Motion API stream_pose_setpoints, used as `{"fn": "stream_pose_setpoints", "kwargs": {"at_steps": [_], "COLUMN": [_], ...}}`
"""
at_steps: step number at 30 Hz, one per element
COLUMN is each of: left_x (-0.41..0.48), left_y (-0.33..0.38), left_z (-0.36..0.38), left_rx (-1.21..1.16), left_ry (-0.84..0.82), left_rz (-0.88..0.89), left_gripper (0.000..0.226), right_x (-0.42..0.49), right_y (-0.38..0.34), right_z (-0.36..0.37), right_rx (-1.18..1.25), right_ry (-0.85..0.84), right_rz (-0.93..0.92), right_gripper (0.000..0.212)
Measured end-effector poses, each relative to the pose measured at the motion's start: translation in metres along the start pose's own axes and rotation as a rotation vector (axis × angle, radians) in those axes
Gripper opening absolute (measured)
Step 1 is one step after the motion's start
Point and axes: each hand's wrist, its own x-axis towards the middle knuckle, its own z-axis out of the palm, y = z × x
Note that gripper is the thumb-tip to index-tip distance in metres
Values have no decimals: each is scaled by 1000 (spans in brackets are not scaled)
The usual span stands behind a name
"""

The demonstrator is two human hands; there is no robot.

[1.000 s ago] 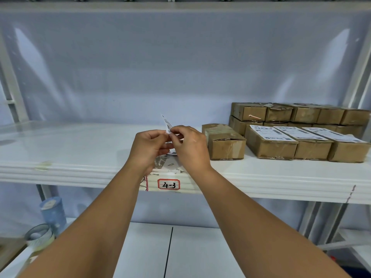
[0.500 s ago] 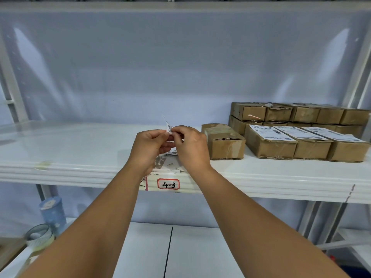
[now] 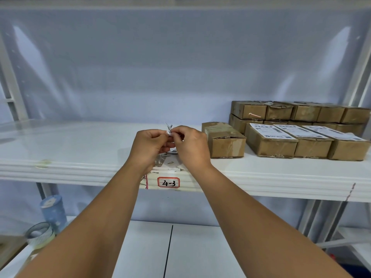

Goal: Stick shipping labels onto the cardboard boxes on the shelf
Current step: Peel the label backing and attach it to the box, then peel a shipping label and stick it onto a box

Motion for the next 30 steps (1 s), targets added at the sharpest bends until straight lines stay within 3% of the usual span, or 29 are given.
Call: {"fn": "stream_pose_setpoints", "kwargs": {"at_steps": [17, 24, 30], "left_x": [7, 7, 6], "left_y": [-6, -5, -3], "left_z": [-3, -3, -3], "left_rx": [80, 54, 48], "left_ry": [48, -5, -9], "left_rz": [55, 72, 25], "left_gripper": [23, 25, 25], "right_x": [0, -2, 0], "right_y": [-6, -5, -6], "right_z": [-3, -2, -7], "right_rx": [33, 35, 116], "right_ry": [-141, -80, -4], "right_rz": [27, -8, 107], "right_gripper": [16, 16, 15]}}
